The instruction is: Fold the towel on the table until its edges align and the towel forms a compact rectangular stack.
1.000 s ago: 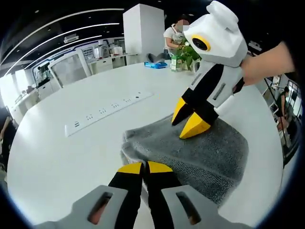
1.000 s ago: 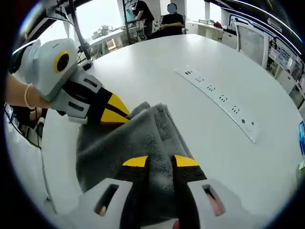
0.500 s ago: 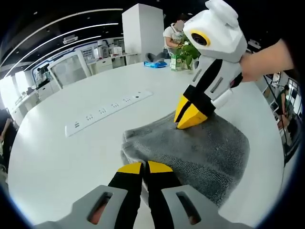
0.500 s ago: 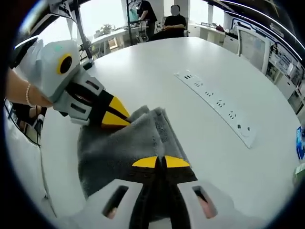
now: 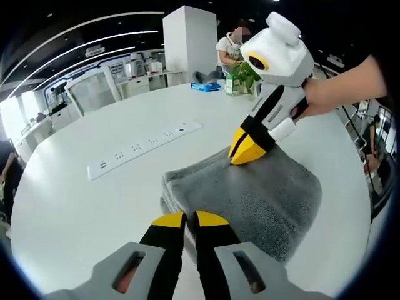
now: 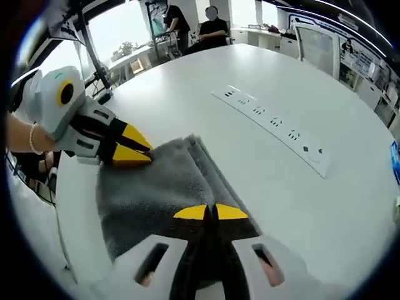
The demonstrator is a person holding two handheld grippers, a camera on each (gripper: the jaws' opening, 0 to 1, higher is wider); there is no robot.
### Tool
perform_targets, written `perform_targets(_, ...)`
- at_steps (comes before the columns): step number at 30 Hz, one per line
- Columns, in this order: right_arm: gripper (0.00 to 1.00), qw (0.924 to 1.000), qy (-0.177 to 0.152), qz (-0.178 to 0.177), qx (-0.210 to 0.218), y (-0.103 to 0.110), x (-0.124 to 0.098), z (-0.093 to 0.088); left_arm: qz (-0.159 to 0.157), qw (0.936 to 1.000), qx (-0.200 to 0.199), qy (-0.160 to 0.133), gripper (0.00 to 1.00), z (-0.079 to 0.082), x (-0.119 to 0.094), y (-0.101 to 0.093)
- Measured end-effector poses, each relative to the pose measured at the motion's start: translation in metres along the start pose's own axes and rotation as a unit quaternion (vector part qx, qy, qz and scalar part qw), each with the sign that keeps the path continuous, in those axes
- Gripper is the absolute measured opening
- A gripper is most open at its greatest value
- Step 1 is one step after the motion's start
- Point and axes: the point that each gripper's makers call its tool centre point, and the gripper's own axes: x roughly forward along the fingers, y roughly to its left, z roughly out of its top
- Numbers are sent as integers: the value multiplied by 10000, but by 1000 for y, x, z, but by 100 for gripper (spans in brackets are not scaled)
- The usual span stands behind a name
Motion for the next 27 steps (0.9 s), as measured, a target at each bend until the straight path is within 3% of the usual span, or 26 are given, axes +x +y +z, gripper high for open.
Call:
perform_targets(2, 0, 10000, 0, 2, -28, 0, 1, 0, 141, 9998, 108, -49, 6, 4, -7, 2)
perform_targets(8, 1, 9999, 8, -7, -154, 0, 2, -1, -161, 9998, -10, -145, 7, 12, -18, -20)
perform_targets(16, 1, 10000, -29, -5, -13, -2, 2, 0, -497, 9987, -96, 47, 7, -4, -14, -47)
perform_targets(22, 1, 9999, -90, -102, 41, -6, 1, 3, -473, 9988, -34, 133, 7, -7, -9, -46)
perform_targets(27, 1, 9998, -63, -172, 53, -9, 4, 2, -394, 9988, 28, 297, 6, -20, 3, -46)
